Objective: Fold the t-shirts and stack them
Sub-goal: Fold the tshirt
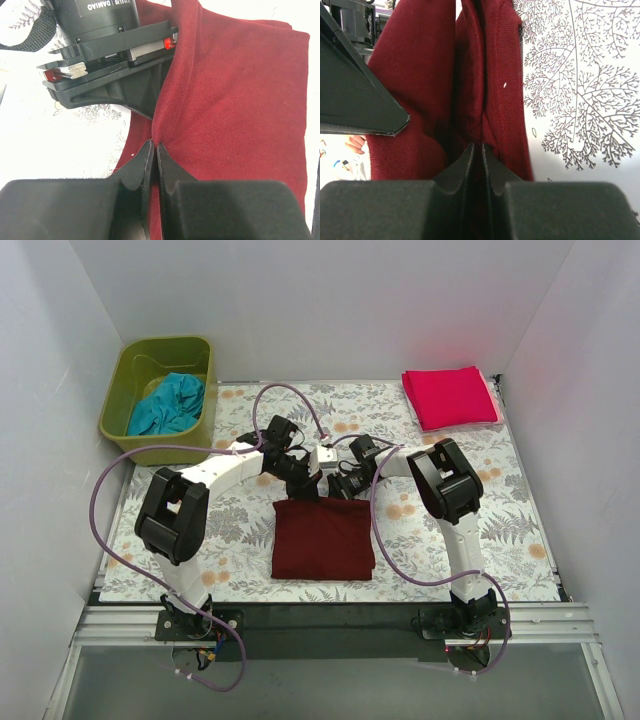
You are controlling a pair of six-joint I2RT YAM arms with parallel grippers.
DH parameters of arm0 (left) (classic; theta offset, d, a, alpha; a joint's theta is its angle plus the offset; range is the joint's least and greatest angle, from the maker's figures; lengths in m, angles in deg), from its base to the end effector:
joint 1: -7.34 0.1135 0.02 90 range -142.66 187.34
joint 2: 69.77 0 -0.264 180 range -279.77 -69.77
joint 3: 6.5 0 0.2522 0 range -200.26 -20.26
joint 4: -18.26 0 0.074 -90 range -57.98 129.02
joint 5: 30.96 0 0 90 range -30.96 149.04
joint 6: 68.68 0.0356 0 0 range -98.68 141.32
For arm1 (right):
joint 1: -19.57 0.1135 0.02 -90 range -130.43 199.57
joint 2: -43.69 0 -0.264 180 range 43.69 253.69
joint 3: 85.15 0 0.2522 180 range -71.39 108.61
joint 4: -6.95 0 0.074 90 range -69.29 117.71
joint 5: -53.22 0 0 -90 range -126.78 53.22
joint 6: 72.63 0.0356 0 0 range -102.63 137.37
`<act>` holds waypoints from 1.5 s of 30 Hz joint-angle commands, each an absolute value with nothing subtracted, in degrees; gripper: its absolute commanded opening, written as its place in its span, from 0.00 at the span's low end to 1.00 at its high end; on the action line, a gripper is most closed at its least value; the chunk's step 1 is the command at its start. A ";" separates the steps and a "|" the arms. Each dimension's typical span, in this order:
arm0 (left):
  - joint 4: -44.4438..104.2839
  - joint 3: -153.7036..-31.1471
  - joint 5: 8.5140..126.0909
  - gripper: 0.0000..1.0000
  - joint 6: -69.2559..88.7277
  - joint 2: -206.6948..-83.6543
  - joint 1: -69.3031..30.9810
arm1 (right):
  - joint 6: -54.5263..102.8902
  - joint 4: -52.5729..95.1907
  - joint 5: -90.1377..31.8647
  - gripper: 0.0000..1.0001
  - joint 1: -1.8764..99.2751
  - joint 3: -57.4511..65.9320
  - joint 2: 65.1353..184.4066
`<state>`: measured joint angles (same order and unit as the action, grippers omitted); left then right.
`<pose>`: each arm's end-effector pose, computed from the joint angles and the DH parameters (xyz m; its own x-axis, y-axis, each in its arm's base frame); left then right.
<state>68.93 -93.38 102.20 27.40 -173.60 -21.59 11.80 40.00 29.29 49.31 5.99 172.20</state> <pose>0.3054 -0.1966 0.2039 -0.7432 0.4991 -0.4456 0.6633 0.4622 -0.5886 0.3437 0.2338 0.0837 -0.7689 -0.4846 -0.4171 -0.5444 0.1539 0.8246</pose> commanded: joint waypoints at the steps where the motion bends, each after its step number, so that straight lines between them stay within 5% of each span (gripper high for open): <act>1: 66.92 -94.26 101.32 0.01 28.96 -173.13 -21.05 | 9.28 40.40 23.52 0.17 49.19 4.80 173.77; 10: 69.80 -98.74 102.46 0.36 27.29 -169.27 -21.05 | 3.15 50.13 16.93 0.28 49.10 14.97 168.15; 22: 77.56 -99.62 104.74 0.37 23.34 -164.69 -12.18 | -7.42 61.93 3.57 0.46 48.14 26.51 163.40; 29: 79.65 -100.58 101.40 0.41 22.54 -172.15 -8.66 | -13.39 67.12 0.76 0.57 43.04 28.19 160.50; 45: 83.00 -102.70 98.59 0.45 23.95 -181.12 -8.39 | -19.98 67.65 0.57 0.59 41.28 17.73 161.11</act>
